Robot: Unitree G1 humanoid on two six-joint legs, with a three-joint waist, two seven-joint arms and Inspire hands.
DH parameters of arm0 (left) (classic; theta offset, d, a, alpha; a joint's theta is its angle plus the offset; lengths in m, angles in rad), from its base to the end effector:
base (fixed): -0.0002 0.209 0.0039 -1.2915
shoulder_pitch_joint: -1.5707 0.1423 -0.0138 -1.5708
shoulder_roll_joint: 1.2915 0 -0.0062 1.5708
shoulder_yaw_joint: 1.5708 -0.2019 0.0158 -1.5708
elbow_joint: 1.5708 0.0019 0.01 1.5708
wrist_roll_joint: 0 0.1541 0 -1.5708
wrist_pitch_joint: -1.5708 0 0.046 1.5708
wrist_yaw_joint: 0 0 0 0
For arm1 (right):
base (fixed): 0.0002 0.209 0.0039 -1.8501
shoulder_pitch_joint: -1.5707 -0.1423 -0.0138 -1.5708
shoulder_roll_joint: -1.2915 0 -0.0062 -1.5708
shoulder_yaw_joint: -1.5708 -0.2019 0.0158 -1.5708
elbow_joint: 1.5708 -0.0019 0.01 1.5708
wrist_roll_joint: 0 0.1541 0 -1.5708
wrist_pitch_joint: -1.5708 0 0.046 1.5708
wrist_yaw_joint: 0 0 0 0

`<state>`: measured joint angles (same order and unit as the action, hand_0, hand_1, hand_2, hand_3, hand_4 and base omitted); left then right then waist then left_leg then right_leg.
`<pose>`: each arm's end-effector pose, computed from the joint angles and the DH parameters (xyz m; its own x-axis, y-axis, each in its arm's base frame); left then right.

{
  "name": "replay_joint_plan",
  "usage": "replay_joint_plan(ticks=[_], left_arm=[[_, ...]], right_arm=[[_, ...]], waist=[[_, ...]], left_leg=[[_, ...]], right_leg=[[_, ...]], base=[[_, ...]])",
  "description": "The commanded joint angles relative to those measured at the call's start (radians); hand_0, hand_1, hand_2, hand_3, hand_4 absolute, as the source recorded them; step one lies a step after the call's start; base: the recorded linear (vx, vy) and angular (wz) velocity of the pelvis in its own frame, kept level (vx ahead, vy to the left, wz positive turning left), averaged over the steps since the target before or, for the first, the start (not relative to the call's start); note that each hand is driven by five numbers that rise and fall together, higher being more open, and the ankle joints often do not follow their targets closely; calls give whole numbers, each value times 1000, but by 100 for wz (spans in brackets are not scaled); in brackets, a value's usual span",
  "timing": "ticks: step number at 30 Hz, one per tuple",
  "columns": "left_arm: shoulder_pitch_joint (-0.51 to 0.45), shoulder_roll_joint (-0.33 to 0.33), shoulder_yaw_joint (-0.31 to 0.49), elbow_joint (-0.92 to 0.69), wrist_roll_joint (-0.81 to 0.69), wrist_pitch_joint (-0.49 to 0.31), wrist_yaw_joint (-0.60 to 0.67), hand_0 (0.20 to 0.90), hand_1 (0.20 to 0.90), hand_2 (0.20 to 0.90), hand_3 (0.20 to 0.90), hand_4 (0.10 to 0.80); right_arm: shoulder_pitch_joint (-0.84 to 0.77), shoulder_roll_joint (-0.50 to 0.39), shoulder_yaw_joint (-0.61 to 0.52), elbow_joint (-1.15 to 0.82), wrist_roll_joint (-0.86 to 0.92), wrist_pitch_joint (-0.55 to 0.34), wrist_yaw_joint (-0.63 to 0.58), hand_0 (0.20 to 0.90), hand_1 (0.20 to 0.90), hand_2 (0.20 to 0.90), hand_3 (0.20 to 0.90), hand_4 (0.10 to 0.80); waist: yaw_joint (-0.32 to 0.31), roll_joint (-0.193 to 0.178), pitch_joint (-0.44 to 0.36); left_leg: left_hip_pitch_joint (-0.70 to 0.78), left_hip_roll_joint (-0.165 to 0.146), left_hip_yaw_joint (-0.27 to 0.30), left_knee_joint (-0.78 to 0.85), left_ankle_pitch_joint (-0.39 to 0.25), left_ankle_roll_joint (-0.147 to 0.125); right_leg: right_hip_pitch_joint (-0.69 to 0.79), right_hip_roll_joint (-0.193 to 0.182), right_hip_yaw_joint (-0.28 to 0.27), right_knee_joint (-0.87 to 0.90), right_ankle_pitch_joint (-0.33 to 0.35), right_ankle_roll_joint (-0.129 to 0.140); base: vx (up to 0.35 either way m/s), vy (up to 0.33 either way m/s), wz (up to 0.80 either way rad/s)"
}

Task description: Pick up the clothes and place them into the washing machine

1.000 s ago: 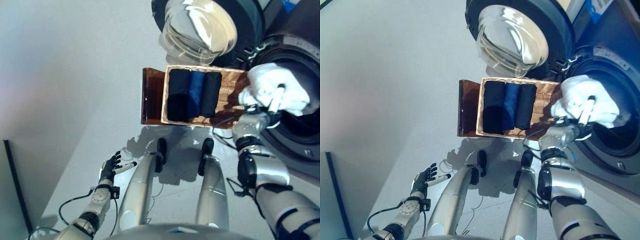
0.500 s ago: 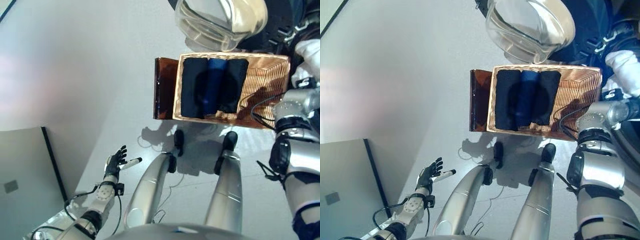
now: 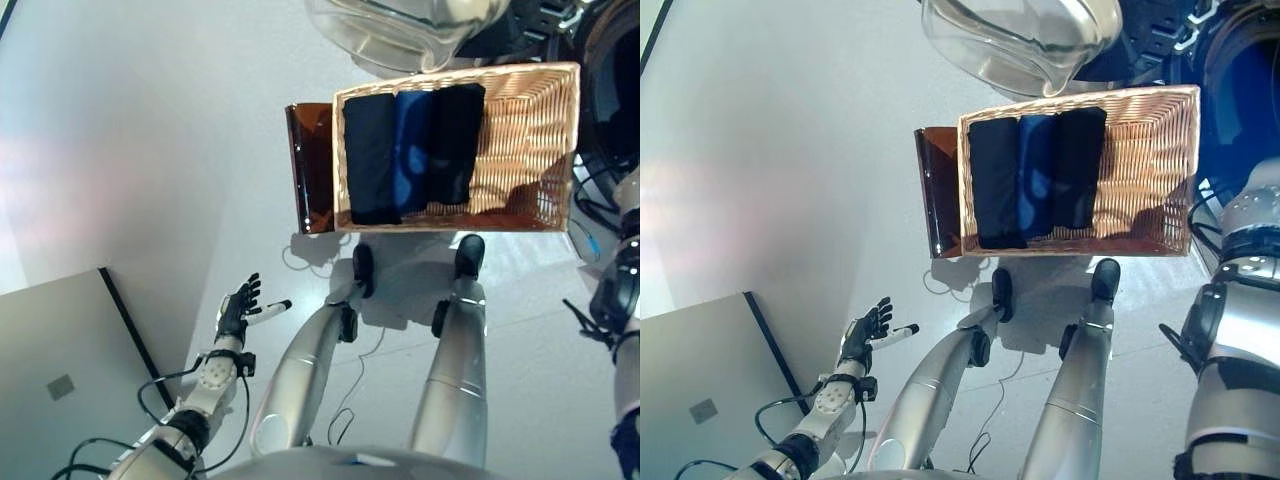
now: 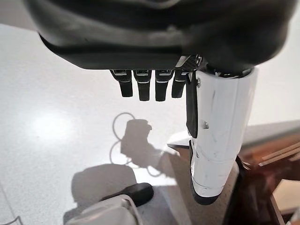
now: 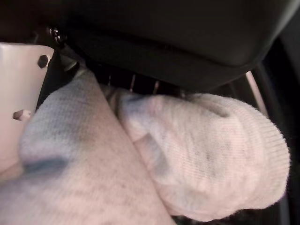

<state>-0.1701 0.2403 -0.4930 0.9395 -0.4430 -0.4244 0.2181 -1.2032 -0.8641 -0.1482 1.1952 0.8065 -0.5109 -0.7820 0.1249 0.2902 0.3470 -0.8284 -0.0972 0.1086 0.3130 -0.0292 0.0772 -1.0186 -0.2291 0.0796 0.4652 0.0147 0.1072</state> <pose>0.1899 0.1695 -0.0971 0.9113 0.0649 -0.4066 -0.0275 0.9949 0.0969 0.3253 -0.3769 0.2870 0.1032 -0.9900 0.0959 0.6251 0.1396 0.7679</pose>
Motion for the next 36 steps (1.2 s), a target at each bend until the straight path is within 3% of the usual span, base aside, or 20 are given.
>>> replay_joint_plan(ticks=[1, 2, 9, 12, 13, 15, 16, 17, 19, 22, 27, 28, 33, 34, 36], left_arm=[[65, 48, 19, 13, -25, -25, 27, 900, 900, 900, 900, 800], [65, 46, 18, 12, -26, -25, 27, 900, 900, 900, 900, 800], [63, 66, 6, -3, -16, -24, 21, 900, 900, 900, 900, 800], [68, 74, 5, -16, -9, -24, 26, 900, 900, 900, 900, 800], [72, 82, 11, -26, -2, -26, 27, 900, 900, 900, 900, 800], [72, 79, 11, -27, -2, -26, 27, 900, 900, 900, 900, 800], [81, 100, 18, -33, 14, -20, 27, 900, 900, 900, 900, 800], [82, 95, 19, -34, 14, -20, 27, 900, 900, 900, 900, 800], [89, 106, 43, -61, 16, -16, 14, 900, 900, 900, 900, 800], [94, 98, 39, -70, 8, -20, 3, 900, 900, 900, 900, 800], [86, 92, 36, -52, -17, -4, -7, 900, 900, 900, 900, 800], [84, 90, 37, -45, -26, -1, -10, 900, 900, 900, 900, 800], [82, 91, 38, -24, -33, 1, -5, 900, 900, 900, 900, 800], [79, 89, 38, -15, -45, 5, -6, 900, 900, 900, 900, 800], [76, 87, 39, -7, -59, 6, -7, 900, 900, 900, 900, 800]], right_arm=[[-90, -229, 183, -130, -106, -85, 43, 200, 200, 200, 200, 300], [-97, -232, 191, -125, -105, -85, 44, 200, 200, 200, 200, 300], [-243, -289, 382, -2, -161, -14, 69, 200, 200, 200, 200, 300], [-283, -312, 458, 30, -225, 23, 59, 200, 200, 200, 200, 300], [-306, -332, 533, 52, -313, 60, 54, 200, 200, 200, 200, 300], [-315, -331, 542, 54, -314, 61, 52, 200, 200, 200, 200, 300], [-346, -363, 714, 158, -538, 207, 41, 779, 779, 779, 779, 714], [-365, -360, 732, 164, -539, 208, 41, 900, 900, 900, 900, 800], [-435, -355, 943, 224, -765, 336, 91, 900, 900, 900, 900, 800], [-468, -341, 998, 242, -837, 365, 35, 900, 900, 900, 900, 800], [-446, -300, 956, 257, -814, 368, 72, 900, 900, 900, 900, 800], [-443, -294, 949, 257, -801, 365, 72, 900, 900, 900, 900, 800], [-425, -276, 922, 259, -768, 354, 78, 900, 900, 900, 900, 800], [-419, -247, 900, 243, -745, 345, 86, 900, 900, 900, 900, 800], [-395, -221, 860, 212, -711, 330, 89, 900, 900, 900, 900, 800]], waist=[[7, 63, -87], [4, 67, -80], [17, 63, -90], [14, 54, -95], [15, 40, -105], [11, 46, -96], [15, 17, -107], [13, 22, -106], [5, 2, -101], [0, 1, -100], [-1, -6, -101], [-3, -5, -95], [-4, -14, -104], [-9, -19, -91], [-15, -24, -85]], left_leg=[[-36, 43, -86, -28, 0, -113], [-46, 46, -76, -27, 24, -110], [-37, 52, -80, -59, 42, -118], [-38, 54, -82, -71, 49, -120], [-27, 52, -93, -79, 28, -125], [-37, 55, -84, -78, 54, -121], [-23, 52, -94, -87, 38, -129], [-22, 52, -93, -87, 36, -129], [-17, 55, -90, -98, 44, -130], [-16, 55, -92, -100, 48, -131], [-3, 56, -91, -116, 57, -134], [-14, 60, -84, -117, 87, -129], [0, 58, -93, -112, 57, -134], [-14, 64, -85, -112, 87, -129], [-12, 67, -85, -117, 89, -129]], right_leg=[[68, 44, -18, -23, -96, -49], [59, 44, -25, -25, -72, -53], [66, 52, -34, -44, -64, -57], [67, 57, -36, -52, -57, -58], [78, 59, -31, -54, -81, -53], [69, 59, -38, -58, -52, -58], [86, 62, -39, -61, -74, -56], [87, 61, -39, -59, -77, -56], [92, 67, -44, -72, -63, -59], [98, 70, -45, -79, -59, -60], [114, 74, -51, -98, -52, -57], [105, 75, -55, -106, -17, -62], [121, 73, -51, -98, -51, -59], [113, 77, -57, -108, -15, -64], [115, 81, -58, -113, -13, -64]], base=[[30, -6, -14], [33, -13, -6], [-1, -21, 0], [42, -26, 2], [116, -37, 4], [-3, -21, 4], [-5, -27, 7], [102, -41, 11], [-9, -10, 4], [-1, -9, -6], [-19, 6, -1], [-112, 10, -2], [16, 4, -2], [-124, 16, -3], [-66, 11, -1]])
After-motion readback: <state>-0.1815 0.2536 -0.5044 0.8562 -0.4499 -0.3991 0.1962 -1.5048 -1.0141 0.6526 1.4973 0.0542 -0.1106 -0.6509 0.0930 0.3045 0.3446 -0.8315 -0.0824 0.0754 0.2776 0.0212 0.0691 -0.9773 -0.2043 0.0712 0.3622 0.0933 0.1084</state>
